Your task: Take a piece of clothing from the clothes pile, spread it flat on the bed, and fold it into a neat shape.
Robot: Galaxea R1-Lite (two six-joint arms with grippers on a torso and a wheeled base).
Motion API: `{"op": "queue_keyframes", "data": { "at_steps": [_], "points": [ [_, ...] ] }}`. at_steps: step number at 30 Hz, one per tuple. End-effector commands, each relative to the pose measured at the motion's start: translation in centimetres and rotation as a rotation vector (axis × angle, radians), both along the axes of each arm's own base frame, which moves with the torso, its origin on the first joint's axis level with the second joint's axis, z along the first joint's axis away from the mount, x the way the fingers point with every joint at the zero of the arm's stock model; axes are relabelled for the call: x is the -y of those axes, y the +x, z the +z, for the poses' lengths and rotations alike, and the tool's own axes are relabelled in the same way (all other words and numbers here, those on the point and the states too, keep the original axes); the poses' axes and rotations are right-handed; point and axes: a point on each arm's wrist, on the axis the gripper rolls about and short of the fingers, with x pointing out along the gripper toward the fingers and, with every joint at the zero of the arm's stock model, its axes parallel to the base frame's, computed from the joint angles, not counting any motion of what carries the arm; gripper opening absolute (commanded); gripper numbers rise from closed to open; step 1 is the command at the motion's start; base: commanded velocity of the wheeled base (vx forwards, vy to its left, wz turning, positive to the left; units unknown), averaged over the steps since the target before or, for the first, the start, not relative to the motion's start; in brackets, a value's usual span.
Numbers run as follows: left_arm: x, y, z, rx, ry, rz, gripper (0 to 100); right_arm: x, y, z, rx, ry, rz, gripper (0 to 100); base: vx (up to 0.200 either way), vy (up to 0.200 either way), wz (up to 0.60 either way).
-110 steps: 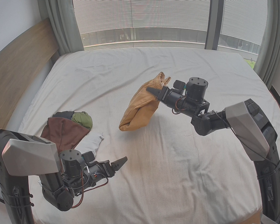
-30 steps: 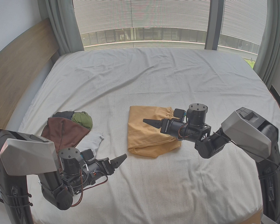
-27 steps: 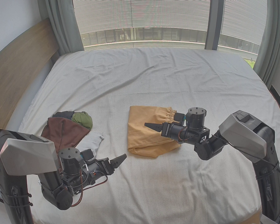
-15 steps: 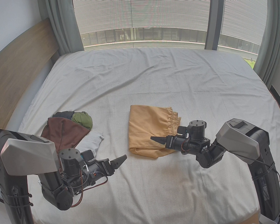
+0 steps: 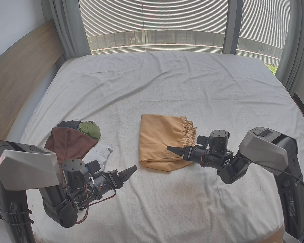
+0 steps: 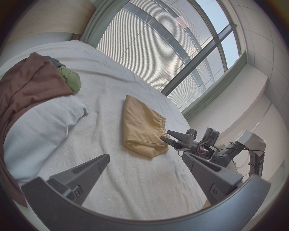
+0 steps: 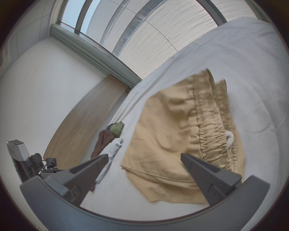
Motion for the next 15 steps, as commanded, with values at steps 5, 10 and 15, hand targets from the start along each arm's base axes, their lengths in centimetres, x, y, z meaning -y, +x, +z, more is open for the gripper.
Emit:
{"op": "queue_keyframes", "data": {
  "at_steps": [5, 10, 15],
  "points": [
    [-1.0, -2.6, 7.6, 0.193, -0.100, -0.001, 100, 1.8, -6.8, 13.6, 0.218, 0.086, 0.020, 100, 0.000, 0.000, 0.00],
    [-2.4, -5.7, 11.4, 0.303, -0.144, 0.000, 100, 4.0, -11.4, 18.3, 0.295, 0.112, 0.013, 100, 0.000, 0.000, 0.00],
    [-4.2, -10.0, 14.7, 0.425, -0.186, 0.008, 100, 7.5, -17.3, 21.7, 0.425, 0.070, -0.025, 100, 0.000, 0.000, 0.00]
  ]
}}
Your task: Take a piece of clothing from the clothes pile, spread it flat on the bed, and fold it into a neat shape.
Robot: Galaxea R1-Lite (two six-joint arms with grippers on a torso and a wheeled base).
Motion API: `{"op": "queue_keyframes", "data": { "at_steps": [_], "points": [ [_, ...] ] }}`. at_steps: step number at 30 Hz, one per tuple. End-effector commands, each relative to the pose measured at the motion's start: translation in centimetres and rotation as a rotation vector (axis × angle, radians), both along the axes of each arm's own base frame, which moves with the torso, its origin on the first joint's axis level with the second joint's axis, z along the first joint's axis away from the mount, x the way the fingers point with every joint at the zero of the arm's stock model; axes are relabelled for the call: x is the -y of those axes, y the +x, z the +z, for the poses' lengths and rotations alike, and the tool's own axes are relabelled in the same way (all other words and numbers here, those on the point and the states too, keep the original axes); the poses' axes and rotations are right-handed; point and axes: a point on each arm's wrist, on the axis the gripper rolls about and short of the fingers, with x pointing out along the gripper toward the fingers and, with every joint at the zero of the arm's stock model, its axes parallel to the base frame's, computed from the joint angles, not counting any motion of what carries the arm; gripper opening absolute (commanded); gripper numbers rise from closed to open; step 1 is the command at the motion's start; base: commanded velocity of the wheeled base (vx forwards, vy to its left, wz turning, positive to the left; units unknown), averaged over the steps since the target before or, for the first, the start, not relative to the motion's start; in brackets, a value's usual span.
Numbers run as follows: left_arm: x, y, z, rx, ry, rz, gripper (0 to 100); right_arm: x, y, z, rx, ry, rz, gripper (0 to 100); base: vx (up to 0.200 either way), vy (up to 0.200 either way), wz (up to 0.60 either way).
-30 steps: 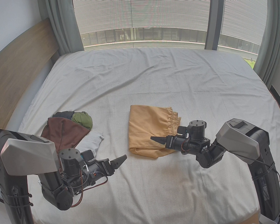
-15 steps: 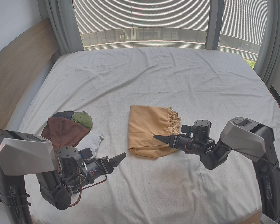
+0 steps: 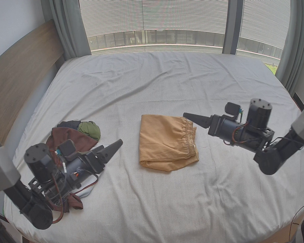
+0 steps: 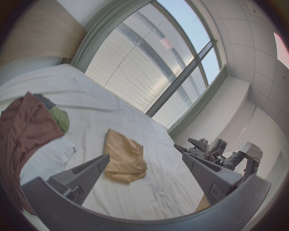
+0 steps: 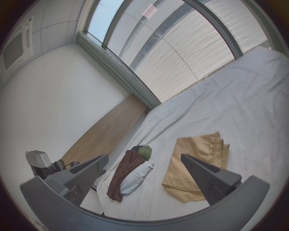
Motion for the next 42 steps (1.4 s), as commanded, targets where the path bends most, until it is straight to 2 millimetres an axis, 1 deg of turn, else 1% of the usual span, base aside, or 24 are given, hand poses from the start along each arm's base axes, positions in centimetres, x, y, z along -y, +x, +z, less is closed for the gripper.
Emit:
{"op": "queue_keyframes", "data": {
  "at_steps": [1, 3, 4, 5, 8, 9, 14, 16, 17, 18, 19, 21, 26, 28, 30, 32, 33, 34, 35, 36, 37, 38, 41, 42],
  "points": [
    [-2.8, -6.7, 6.0, 0.217, -0.079, 0.012, 100, 5.0, -9.1, 6.8, 0.215, -0.007, -0.057, 100, 0.000, 0.000, 0.00],
    [-3.5, -8.1, 6.4, 0.248, -0.071, 0.022, 100, 6.5, -11.4, 7.8, 0.278, -0.027, -0.090, 100, 0.000, 0.000, 0.00],
    [-4.0, -8.9, 6.3, 0.263, -0.053, 0.034, 100, 6.5, -11.4, 7.8, 0.278, -0.027, -0.090, 100, 0.000, 0.000, 0.00],
    [-4.5, -9.7, 6.1, 0.271, -0.034, 0.048, 100, 8.0, -13.5, 8.3, 0.328, -0.054, -0.128, 100, 0.000, 0.000, 0.00],
    [-5.6, -11.5, 5.5, 0.281, 0.000, 0.080, 100, 9.7, -16.9, 8.7, 0.375, -0.080, -0.178, 100, 0.000, 0.000, 0.00],
    [-5.9, -12.0, 5.4, 0.280, 0.003, 0.086, 100, 10.1, -18.0, 8.6, 0.379, -0.082, -0.186, 100, 0.000, 0.000, 0.00],
    [-7.2, -14.0, 6.3, 0.327, -0.010, 0.178, 100, 11.6, -23.1, 8.3, 0.393, -0.083, -0.213, 100, 0.000, 0.000, 0.00],
    [-7.2, -14.2, 6.4, 0.330, -0.008, 0.181, 100, 11.7, -23.5, 8.3, 0.395, -0.083, -0.218, 100, 0.000, 0.000, 0.00],
    [-7.8, -15.9, 6.6, 0.359, 0.016, 0.192, 100, 12.3, -26.0, 7.8, 0.401, -0.082, -0.232, 100, 0.000, 0.000, 0.00],
    [-7.9, -16.4, 6.6, 0.364, 0.022, 0.193, 100, 12.5, -26.7, 7.8, 0.406, -0.080, -0.235, 100, 0.000, 0.000, 0.00],
    [-8.2, -17.4, 6.5, 0.369, 0.034, 0.197, 100, 12.7, -27.9, 7.6, 0.413, -0.075, -0.236, 100, 0.000, 0.000, 0.00],
    [-8.6, -19.0, 6.0, 0.362, 0.053, 0.196, 100, 13.0, -29.6, 7.3, 0.422, -0.073, -0.238, 100, 0.000, 0.000, 0.00],
    [-9.7, -22.5, 4.9, 0.336, 0.073, 0.194, 100, 13.5, -32.2, 6.3, 0.414, -0.073, -0.245, 100, 0.000, 0.000, 0.00],
    [-9.8, -23.0, 4.8, 0.333, 0.075, 0.194, 100, 13.5, -32.5, 6.1, 0.416, -0.071, -0.243, 100, 0.000, 0.000, 0.00],
    [-10.3, -25.0, 4.5, 0.313, 0.082, 0.187, 100, 13.7, -33.7, 4.9, 0.415, -0.070, -0.243, 100, 0.000, 0.000, 0.00],
    [-10.5, -25.7, 4.4, 0.305, 0.090, 0.190, 100, 13.8, -34.2, 4.3, 0.411, -0.071, -0.243, 100, 0.000, 0.000, 0.00],
    [-10.5, -25.7, 4.4, 0.305, 0.090, 0.190, 100, 13.8, -34.2, 4.3, 0.411, -0.071, -0.243, 100, 0.000, 0.000, 0.00],
    [-10.6, -26.2, 4.0, 0.291, 0.105, 0.222, 100, 13.9, -34.6, 3.3, 0.394, -0.075, -0.244, 100, 0.000, 0.000, 0.00],
    [-10.6, -26.3, 3.7, 0.286, 0.109, 0.239, 100, 13.9, -34.6, 2.9, 0.380, -0.077, -0.251, 100, 0.000, 0.000, 0.00],
    [-10.6, -26.3, 3.7, 0.286, 0.109, 0.239, 100, 13.9, -34.6, 2.9, 0.380, -0.077, -0.251, 100, 0.000, 0.000, 0.00],
    [-10.7, -26.8, 2.9, 0.300, 0.111, 0.274, 100, 13.9, -34.8, 2.0, 0.358, -0.077, -0.288, 100, 0.000, 0.000, 0.00],
    [-10.7, -27.0, 2.6, 0.311, 0.117, 0.292, 100, 14.0, -35.0, 1.7, 0.357, -0.074, -0.302, 100, 0.000, 0.000, 0.00],
    [-10.6, -27.3, 2.1, 0.333, 0.141, 0.333, 100, 14.1, -35.6, 1.0, 0.380, -0.056, -0.312, 100, 0.000, 0.000, 0.00],
    [-10.6, -27.5, 1.8, 0.341, 0.148, 0.342, 100, 14.1, -36.3, 0.6, 0.405, -0.050, -0.324, 100, 0.000, 0.000, 0.00]
  ]
}}
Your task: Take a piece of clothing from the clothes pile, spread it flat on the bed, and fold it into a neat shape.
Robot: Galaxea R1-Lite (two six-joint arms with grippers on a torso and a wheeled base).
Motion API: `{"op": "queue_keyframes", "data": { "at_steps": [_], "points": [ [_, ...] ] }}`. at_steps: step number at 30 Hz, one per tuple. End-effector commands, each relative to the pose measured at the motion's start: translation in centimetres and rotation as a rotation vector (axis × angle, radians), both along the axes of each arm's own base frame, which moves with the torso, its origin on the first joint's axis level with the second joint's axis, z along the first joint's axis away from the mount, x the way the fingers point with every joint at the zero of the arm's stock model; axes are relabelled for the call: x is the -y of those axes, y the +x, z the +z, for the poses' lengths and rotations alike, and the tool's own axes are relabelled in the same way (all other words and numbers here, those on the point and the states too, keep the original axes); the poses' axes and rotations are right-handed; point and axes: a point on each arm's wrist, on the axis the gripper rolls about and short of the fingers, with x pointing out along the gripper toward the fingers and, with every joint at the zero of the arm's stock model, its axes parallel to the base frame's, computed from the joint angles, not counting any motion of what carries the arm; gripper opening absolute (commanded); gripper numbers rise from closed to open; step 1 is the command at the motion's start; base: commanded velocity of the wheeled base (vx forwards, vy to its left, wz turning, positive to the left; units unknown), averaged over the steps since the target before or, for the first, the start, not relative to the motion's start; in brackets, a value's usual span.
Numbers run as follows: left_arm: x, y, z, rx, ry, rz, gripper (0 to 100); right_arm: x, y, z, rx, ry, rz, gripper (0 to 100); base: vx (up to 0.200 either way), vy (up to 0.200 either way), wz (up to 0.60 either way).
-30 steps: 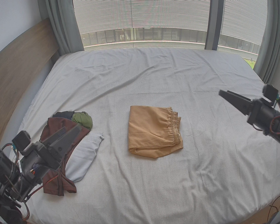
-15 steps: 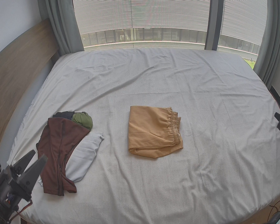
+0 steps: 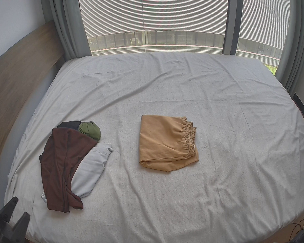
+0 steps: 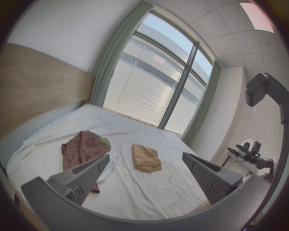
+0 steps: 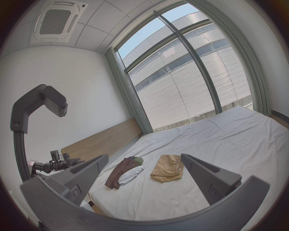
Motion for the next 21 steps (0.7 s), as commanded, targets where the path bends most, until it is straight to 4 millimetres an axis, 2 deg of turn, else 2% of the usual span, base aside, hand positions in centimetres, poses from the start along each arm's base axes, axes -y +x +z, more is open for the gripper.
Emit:
{"op": "queue_keyframes", "data": {
  "at_steps": [1, 4, 6, 8, 12, 15, 21],
  "points": [
    [-0.3, -2.6, -0.9, 0.170, 0.007, 0.086, 100, 0.4, -2.9, -2.7, 0.087, 0.028, -0.057, 100, 0.000, 0.000, 0.00],
    [-0.3, -2.4, -1.4, 0.166, 0.042, 0.094, 100, 0.4, -3.0, -3.5, 0.075, 0.016, -0.123, 100, 0.000, 0.000, 0.00],
    [-0.2, -2.2, -2.0, 0.156, 0.090, 0.112, 100, 0.6, -2.6, -4.3, 0.049, 0.013, -0.228, 100, 0.000, 0.000, 0.00],
    [-0.3, -1.7, -3.6, 0.109, 0.176, 0.170, 100, 0.8, -2.2, -5.2, 0.022, 0.000, -0.335, 100, 0.000, 0.000, 0.00],
    [-0.2, -1.7, -4.5, 0.041, 0.241, 0.233, 100, 1.0, -1.5, -7.2, -0.023, -0.090, -0.486, 100, 0.000, 0.000, 0.00],
    [-0.1, -2.4, -5.5, 0.046, 0.255, 0.249, 100, 1.3, -1.5, -7.7, -0.064, -0.122, -0.589, 100, 0.000, 0.000, 0.00],
    [-0.1, -2.4, -5.4, 0.054, 0.257, 0.238, 100, 1.4, -1.4, -8.1, -0.115, -0.135, -0.652, 100, 0.000, 0.000, 0.00]
  ]
}}
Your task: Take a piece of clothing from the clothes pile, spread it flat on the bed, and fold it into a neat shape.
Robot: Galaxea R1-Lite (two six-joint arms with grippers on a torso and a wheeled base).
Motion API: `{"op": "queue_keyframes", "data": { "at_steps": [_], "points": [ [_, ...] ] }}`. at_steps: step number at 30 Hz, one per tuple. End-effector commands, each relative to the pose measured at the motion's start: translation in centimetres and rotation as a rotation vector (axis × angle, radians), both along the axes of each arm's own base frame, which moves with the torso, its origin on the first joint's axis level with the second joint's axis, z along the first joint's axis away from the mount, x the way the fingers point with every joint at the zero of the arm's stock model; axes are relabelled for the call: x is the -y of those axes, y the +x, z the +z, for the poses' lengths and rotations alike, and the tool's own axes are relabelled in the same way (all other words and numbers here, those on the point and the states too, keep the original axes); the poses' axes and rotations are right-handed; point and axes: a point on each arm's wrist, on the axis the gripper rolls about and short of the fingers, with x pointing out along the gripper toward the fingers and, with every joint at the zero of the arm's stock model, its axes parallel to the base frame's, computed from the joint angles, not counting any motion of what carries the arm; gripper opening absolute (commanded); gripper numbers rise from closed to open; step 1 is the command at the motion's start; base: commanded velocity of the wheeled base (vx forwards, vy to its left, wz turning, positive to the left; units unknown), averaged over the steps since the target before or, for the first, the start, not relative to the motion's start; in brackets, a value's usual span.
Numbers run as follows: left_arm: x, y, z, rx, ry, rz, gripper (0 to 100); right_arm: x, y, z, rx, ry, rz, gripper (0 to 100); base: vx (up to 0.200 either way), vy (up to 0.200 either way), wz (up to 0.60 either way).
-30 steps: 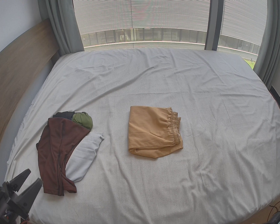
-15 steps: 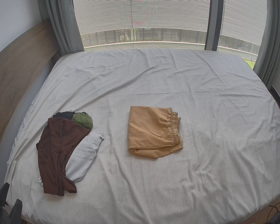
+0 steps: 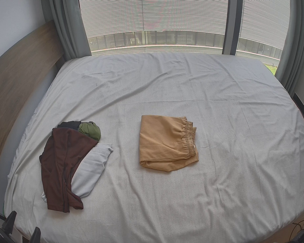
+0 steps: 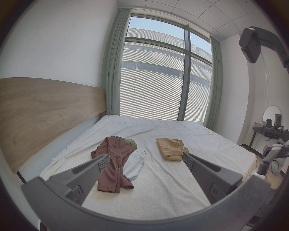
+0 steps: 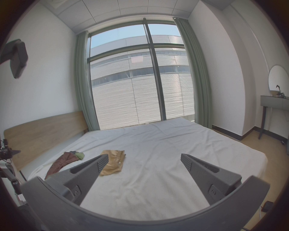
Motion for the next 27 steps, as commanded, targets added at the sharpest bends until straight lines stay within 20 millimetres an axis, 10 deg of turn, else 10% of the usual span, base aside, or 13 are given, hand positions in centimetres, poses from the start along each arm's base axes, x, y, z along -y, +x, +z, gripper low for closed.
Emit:
{"op": "queue_keyframes", "data": {
  "at_steps": [1, 27],
  "points": [
    [0.0, -0.2, -0.7, 0.020, 0.007, 0.014, 100, 0.0, 0.2, -0.8, -0.046, -0.006, -0.033, 100, 0.000, 0.000, 0.00],
    [-0.3, -0.2, -1.3, -0.035, 0.092, 0.178, 100, -0.5, -0.5, -1.9, -0.058, -0.066, 0.053, 100, 0.000, 0.000, 0.00]
  ]
}}
